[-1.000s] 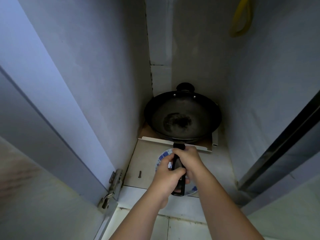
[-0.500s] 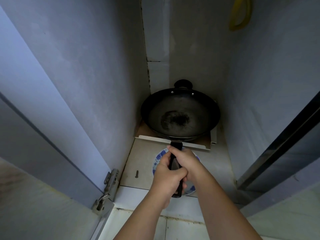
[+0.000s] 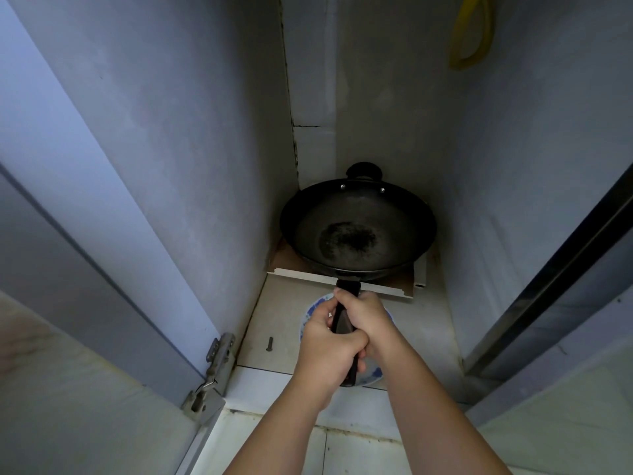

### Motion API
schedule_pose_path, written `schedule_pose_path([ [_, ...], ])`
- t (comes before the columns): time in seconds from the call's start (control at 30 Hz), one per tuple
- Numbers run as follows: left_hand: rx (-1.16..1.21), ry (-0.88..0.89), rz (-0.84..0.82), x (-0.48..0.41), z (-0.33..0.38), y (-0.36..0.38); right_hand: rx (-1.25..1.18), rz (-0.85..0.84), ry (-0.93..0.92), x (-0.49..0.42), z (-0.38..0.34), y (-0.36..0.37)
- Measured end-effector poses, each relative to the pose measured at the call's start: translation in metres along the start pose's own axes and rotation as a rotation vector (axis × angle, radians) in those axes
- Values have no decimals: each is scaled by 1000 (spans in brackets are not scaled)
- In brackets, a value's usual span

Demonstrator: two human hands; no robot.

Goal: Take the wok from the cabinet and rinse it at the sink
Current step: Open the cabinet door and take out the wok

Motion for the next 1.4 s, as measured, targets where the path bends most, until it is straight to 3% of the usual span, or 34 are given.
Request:
schedule_pose_path([
  [0.3, 9, 43, -3, 12, 20, -16, 59, 47, -136, 24, -27, 1],
  [0.47, 3, 9, 3, 58, 40, -27, 94, -10, -136, 65, -36, -14],
  [0.7, -38, -150, 3, 134, 95, -56, 211, -7, -56, 146, -72, -37],
  [0.97, -114, -255, -21, 210, 161, -87, 176, -33, 81, 232, -110, -61],
  [1.4, -148, -384, 55, 308, 223, -129, 284, -181, 232, 337, -139, -76],
])
Point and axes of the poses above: each hand's wrist, its own x-axis away from the middle knuckle, its own y-axis out of the palm, z = x × y, the point moved 3 cm from there along -x, towards the middle knuckle, and after that the axes turned 14 degrees about z, right-handed, at the moved point
